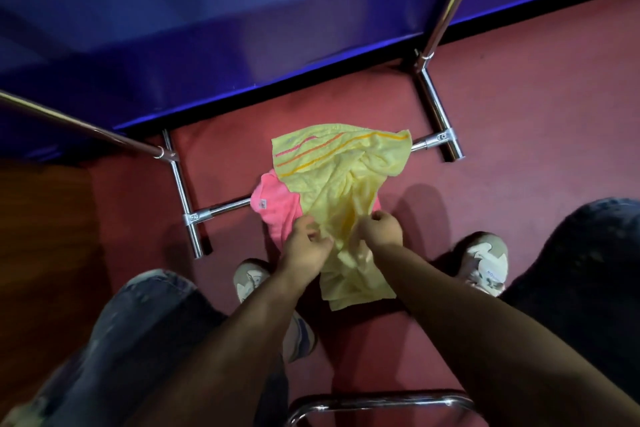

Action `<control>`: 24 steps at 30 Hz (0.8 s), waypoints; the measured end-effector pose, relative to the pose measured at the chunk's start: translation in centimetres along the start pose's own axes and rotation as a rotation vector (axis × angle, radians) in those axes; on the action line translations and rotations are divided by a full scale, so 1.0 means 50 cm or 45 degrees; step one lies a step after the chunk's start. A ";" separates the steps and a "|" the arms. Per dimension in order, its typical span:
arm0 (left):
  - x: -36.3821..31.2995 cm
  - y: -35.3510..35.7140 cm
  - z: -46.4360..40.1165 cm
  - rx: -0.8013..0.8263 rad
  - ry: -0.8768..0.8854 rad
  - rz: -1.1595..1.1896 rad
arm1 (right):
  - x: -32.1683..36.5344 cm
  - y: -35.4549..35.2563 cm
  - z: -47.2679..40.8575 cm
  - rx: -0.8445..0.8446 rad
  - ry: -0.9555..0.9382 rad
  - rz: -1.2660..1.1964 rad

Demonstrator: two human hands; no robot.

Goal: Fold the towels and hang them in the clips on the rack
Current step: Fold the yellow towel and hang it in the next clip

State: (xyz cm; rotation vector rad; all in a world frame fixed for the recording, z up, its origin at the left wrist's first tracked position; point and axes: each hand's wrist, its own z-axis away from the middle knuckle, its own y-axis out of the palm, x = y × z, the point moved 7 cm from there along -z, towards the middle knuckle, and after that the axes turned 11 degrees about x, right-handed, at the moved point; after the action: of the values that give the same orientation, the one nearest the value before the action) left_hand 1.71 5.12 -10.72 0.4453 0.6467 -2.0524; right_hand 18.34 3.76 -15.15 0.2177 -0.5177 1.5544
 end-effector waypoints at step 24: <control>-0.410 -0.282 0.731 -0.405 0.918 0.068 | 0.570 -0.162 0.943 0.855 -1.090 -0.859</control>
State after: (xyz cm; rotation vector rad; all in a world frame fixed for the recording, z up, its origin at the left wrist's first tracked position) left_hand -1.86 3.06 33.30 1.0101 1.3441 -1.6672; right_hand 16.08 7.79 40.33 1.4575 -0.4751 0.8561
